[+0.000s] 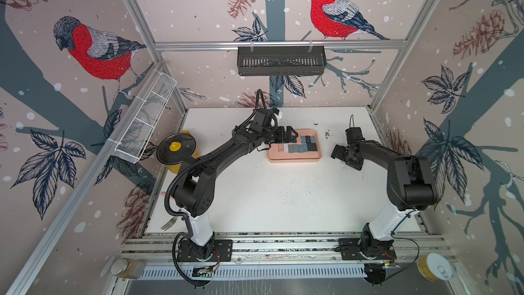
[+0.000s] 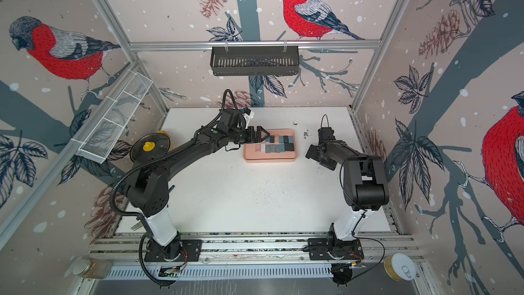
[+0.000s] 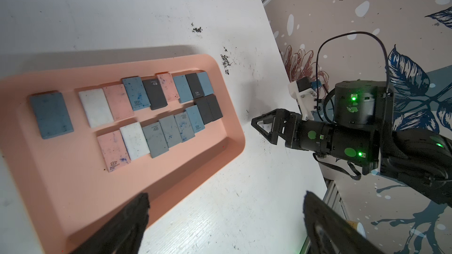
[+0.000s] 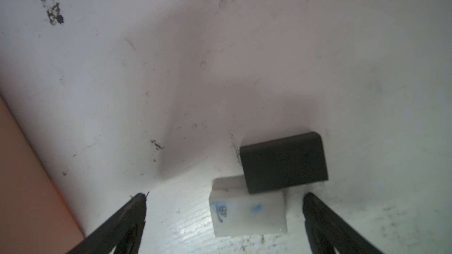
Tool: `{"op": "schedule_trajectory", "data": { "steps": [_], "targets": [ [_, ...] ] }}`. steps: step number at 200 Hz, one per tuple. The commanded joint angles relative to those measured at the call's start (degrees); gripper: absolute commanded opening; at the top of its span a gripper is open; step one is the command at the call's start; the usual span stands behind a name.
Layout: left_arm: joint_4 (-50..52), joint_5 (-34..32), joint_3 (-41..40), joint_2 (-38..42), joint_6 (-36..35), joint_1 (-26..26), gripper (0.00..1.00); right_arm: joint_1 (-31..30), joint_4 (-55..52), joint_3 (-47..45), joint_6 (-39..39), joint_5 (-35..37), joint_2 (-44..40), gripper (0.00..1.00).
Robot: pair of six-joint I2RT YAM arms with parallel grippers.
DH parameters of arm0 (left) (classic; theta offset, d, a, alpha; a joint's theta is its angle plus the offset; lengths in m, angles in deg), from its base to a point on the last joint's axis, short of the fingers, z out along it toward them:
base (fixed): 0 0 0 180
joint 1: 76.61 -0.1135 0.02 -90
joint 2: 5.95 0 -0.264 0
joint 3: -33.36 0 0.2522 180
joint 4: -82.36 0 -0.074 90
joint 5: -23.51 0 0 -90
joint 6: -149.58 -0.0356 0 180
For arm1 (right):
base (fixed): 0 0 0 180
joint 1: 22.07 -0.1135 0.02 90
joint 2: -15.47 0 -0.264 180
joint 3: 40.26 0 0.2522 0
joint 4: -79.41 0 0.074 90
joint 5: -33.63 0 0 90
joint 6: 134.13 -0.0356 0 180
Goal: Put the eraser in the storage box
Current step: Move the eraser to the center of the board.
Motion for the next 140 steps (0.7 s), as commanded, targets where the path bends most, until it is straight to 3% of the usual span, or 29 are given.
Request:
{"op": "schedule_trajectory", "data": {
  "steps": [1,77,140],
  "targets": [
    [-1.4,0.9,0.3,0.0,0.0,0.0,0.98,-1.3,1.5,0.2,-2.0,-1.2,0.5,0.99],
    [-1.3,0.9,0.3,0.0,0.0,0.0,0.98,-5.6,2.6,1.2,-6.2,-4.2,0.3,0.99],
    [-1.2,0.6,0.0,0.7,0.0,0.1,0.98,-3.0,-0.2,1.2,-3.2,-3.3,-2.8,0.99]
  ]
}}
